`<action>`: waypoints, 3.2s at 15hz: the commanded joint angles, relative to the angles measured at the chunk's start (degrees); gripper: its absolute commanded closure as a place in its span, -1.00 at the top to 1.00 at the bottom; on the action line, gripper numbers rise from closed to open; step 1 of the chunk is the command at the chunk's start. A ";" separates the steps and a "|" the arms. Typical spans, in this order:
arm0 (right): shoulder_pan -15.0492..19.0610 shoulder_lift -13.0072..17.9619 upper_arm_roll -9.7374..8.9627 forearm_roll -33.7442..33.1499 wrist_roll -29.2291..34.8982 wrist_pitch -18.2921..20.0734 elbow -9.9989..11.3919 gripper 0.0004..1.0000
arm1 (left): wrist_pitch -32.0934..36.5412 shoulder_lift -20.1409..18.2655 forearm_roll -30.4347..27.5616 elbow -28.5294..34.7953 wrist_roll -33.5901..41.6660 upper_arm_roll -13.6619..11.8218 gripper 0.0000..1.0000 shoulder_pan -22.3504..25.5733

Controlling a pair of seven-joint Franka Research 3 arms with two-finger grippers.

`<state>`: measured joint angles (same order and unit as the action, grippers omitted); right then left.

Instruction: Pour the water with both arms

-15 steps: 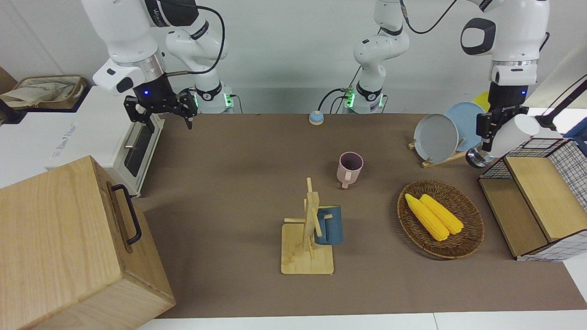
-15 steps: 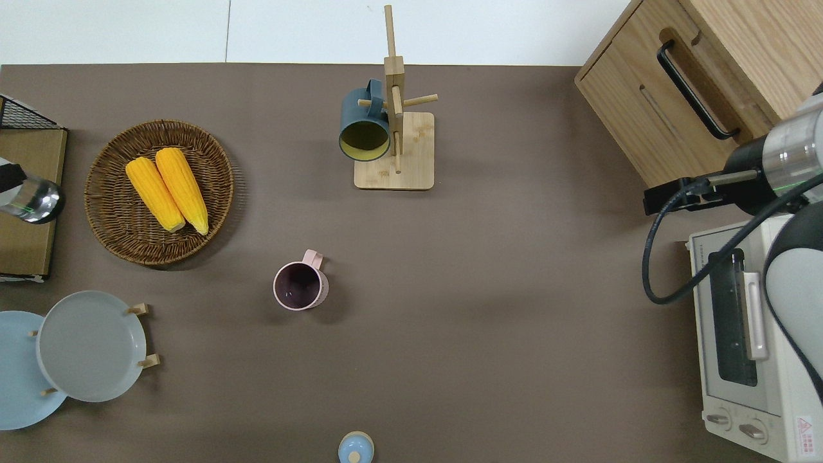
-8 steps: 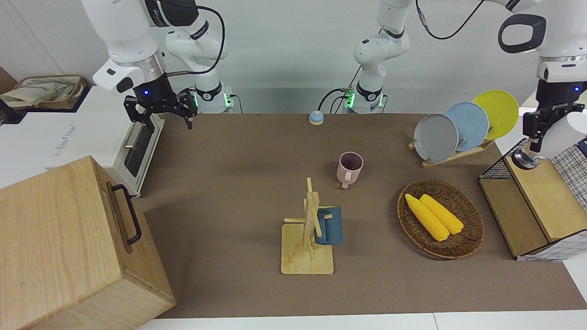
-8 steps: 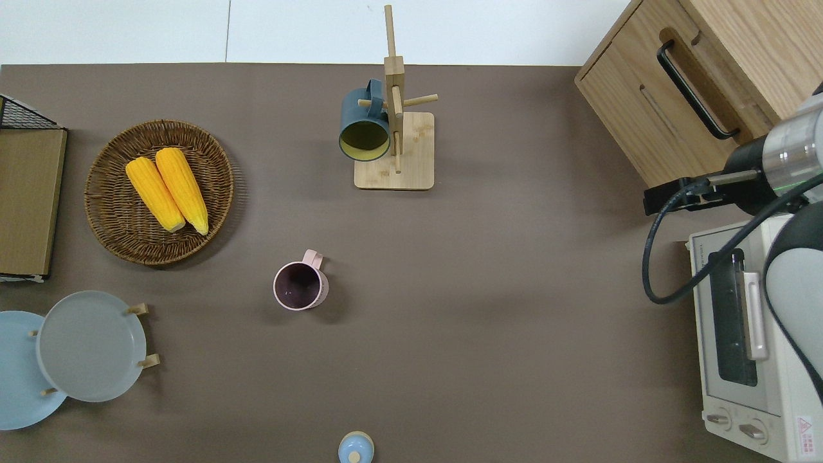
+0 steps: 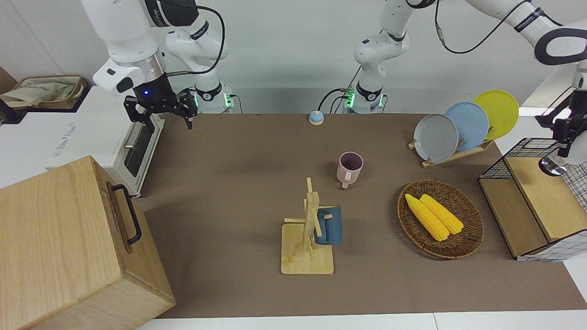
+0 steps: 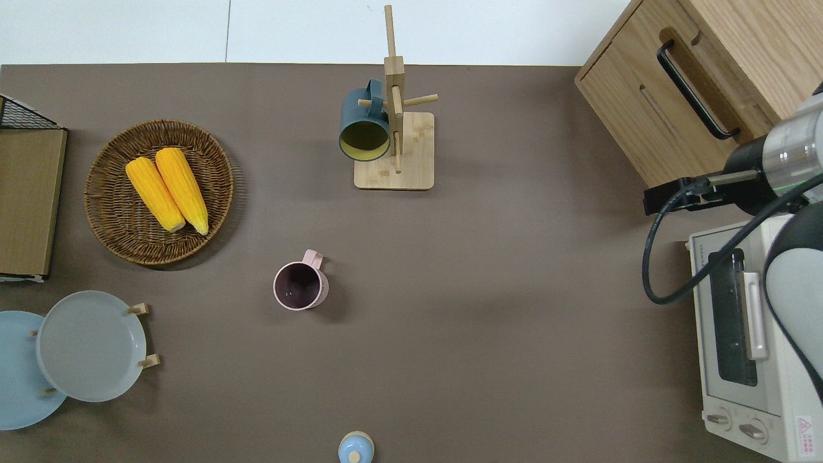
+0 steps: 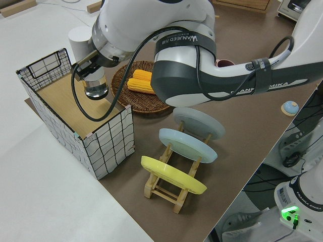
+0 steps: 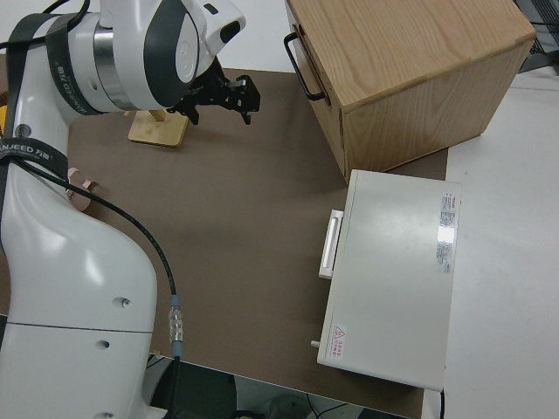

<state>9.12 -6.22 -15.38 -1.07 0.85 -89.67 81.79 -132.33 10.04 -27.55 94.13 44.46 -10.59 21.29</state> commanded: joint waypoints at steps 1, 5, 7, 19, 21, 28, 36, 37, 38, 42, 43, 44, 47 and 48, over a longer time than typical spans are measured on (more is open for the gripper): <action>1.08 0.42 -0.53 1.25 -1.20 -0.50 0.30 0.98 | -0.91 3.22 -7.77 -2.55 8.35 -1.72 -1.00 -0.19; 1.08 0.42 -0.53 1.25 -1.20 -0.50 0.30 0.98 | -4.52 6.39 -10.94 -2.72 11.78 -1.72 -1.00 0.42; 1.08 0.42 -0.53 1.25 -1.20 -0.50 0.30 0.98 | -5.48 7.26 -12.87 -2.72 14.06 -1.72 -1.00 0.68; 1.08 0.42 -0.53 1.25 -1.20 -0.50 0.30 0.98 | -6.63 9.03 -13.67 -2.55 14.60 -1.63 0.99 0.68; 1.08 0.42 -0.53 1.25 -1.20 -0.50 0.30 0.98 | -6.89 9.03 -13.67 -2.63 13.90 -1.63 1.00 0.68; 1.08 0.42 -0.53 1.25 -1.20 -0.50 0.30 0.98 | 8.80 8.41 -1.31 -8.86 7.51 -6.02 1.00 -0.11; 1.08 0.42 -0.53 1.25 -1.20 -0.50 0.30 0.98 | 23.85 0.87 12.75 -9.93 -8.47 -7.08 1.00 -4.49; 1.08 0.42 -0.53 1.25 -1.20 -0.50 0.30 0.98 | 25.70 0.07 14.87 -9.84 -10.77 -6.99 1.00 -5.98; 1.08 0.42 -0.53 1.25 -1.20 -0.50 0.30 0.98 | 27.72 -1.50 16.98 -9.49 -14.36 -6.64 1.00 -7.91; 1.08 0.42 -0.53 1.25 -1.20 -0.50 0.30 0.98 | 35.63 -6.86 23.05 -7.83 -23.01 -5.68 1.00 -15.82; 1.08 0.42 -0.53 1.25 -1.20 -0.50 0.30 0.98 | 37.47 -7.92 23.85 -7.13 -25.80 -4.20 1.00 -16.71; 1.08 0.42 -0.53 1.25 -1.20 -0.50 0.30 0.98 | 39.06 -8.46 25.34 -6.94 -27.91 -3.05 1.00 -17.59; 1.08 0.42 -0.53 1.25 -1.20 -0.50 0.30 0.98 | 43.37 -8.90 27.29 -6.68 -35.11 0.74 1.00 -21.18; 1.08 0.42 -0.53 1.25 -1.20 -0.50 0.30 0.98 | 44.60 -8.90 27.20 -6.68 -37.67 0.83 1.00 -23.72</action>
<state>9.12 -6.22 -15.38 -1.07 0.85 -89.67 81.79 -89.90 2.63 -2.26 85.30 12.33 -9.96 2.15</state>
